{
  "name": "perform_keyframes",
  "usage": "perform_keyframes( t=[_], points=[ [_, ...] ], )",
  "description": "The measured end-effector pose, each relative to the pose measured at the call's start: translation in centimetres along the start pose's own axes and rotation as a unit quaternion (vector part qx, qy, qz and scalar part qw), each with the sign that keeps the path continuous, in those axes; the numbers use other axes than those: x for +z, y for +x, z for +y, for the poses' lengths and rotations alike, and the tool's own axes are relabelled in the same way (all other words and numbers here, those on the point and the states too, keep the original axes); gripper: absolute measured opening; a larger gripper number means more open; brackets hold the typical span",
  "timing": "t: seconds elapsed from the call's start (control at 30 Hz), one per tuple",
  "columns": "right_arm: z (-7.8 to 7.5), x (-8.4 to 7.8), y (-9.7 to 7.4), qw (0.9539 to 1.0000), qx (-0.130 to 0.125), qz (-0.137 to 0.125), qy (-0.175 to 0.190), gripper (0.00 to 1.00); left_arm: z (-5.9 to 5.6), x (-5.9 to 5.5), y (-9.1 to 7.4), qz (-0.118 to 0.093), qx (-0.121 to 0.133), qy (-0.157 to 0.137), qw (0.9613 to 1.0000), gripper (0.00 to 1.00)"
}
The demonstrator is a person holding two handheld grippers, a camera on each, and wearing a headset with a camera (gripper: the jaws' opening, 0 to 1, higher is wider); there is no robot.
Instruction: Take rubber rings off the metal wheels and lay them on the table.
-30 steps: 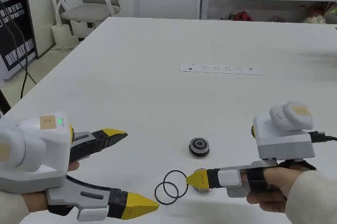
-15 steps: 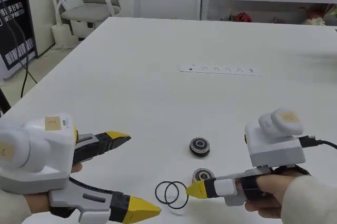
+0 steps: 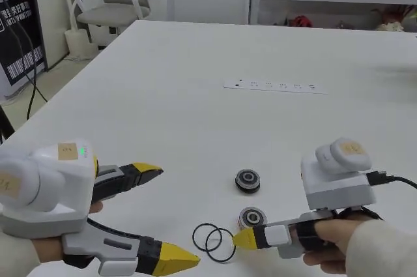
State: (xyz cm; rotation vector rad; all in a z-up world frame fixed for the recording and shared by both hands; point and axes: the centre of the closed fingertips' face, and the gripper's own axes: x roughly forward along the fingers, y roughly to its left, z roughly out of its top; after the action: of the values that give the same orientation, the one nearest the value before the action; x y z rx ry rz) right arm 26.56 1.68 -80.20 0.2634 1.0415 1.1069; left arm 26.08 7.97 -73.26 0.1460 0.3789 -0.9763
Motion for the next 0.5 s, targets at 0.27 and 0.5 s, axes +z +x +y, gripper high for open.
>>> perform_keyframes(
  t=[0.27,0.5],
  points=[
    [-0.25,-0.04,-0.02,1.0,-0.002,0.001,0.005,0.0,0.02,-0.12,0.01,0.002,0.001,-0.001,1.0,0.92],
    [-0.36,-0.2,-0.04,1.0,-0.006,0.006,0.0,0.0,0.0,-0.12,0.02,0.001,0.001,-0.002,1.0,0.91]
  ],
)
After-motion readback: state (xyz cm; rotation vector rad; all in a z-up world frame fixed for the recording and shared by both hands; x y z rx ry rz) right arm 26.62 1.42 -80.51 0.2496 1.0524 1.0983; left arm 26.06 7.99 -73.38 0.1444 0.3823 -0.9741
